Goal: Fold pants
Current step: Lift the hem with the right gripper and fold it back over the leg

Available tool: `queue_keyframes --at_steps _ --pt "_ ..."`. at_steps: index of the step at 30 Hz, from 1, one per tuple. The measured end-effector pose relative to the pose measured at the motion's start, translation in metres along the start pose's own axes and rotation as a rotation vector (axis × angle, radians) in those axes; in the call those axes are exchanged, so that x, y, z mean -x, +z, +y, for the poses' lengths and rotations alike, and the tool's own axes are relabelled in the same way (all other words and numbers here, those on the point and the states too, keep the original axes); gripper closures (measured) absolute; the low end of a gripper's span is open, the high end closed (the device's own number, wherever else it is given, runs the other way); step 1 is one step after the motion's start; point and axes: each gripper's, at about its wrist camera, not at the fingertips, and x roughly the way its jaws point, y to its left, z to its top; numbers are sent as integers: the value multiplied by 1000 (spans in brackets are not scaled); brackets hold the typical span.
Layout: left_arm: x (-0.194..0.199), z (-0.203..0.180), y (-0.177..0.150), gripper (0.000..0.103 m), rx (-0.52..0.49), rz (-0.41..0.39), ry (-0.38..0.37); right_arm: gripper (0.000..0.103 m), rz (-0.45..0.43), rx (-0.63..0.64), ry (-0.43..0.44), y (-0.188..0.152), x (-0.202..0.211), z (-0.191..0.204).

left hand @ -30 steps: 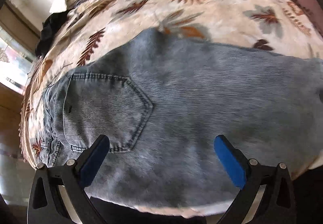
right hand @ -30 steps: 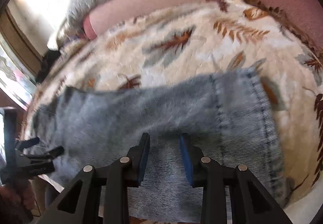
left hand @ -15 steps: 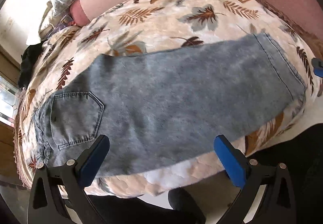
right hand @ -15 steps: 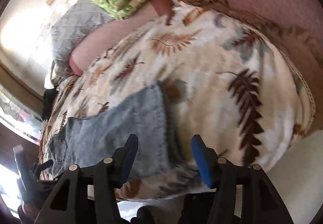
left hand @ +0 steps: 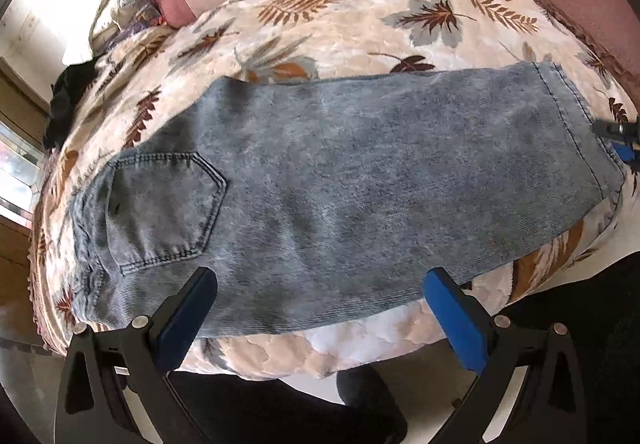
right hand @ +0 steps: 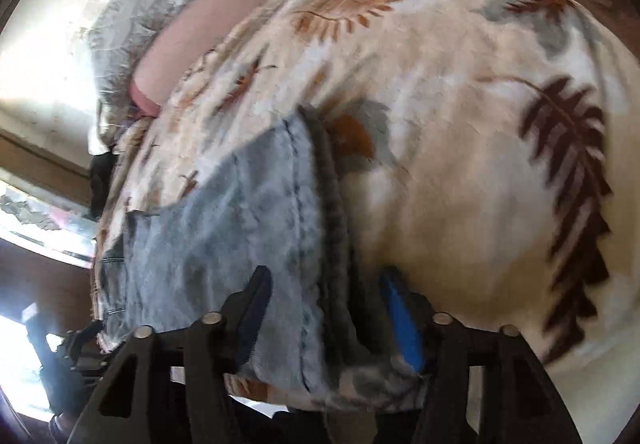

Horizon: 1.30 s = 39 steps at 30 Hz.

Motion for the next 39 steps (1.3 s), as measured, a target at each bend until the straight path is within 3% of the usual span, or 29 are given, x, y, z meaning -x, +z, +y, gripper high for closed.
queue_keyframes --at_steps 3,4,5,7,12,17,21,25,28,30,31,32,35,39 --pt "-2 -5 -2 0 -13 8 -2 31 8 -23 50 6 -6 -3" --pt "-2 -5 -2 0 -14 7 -2 37 7 -26 68 6 -6 -2" --pt "-2 -5 -2 0 -13 8 -3 64 11 -22 90 5 -6 1" --pt "0 -4 -1 0 -10 7 -5 88 51 -31 151 3 -12 6" --pt "5 4 0 0 5 -6 -4 91 -34 -50 201 2 8 21" --pt "8 30 -1 0 70 -23 -14 91 -102 39 229 6 34 76" --pt "8 59 -6 0 145 -30 -12 91 -94 113 248 5 37 130" --pt "8 94 -16 0 224 -29 -3 91 -37 189 254 -4 13 190" --pt "4 115 -26 0 270 -22 0 85 45 225 256 -13 -23 225" --pt "1 126 -32 0 293 -10 7 61 107 260 246 -24 -49 241" --pt "-1 131 -36 0 304 -2 9 36 135 272 265 -29 -59 246" --pt "-3 135 -39 0 311 2 9 26 158 277 298 -35 -68 249" --pt "-6 143 -44 0 328 11 15 26 133 256 351 -44 -78 244" --pt "-5 136 -39 0 318 -4 -2 26 72 189 302 -40 -73 212"
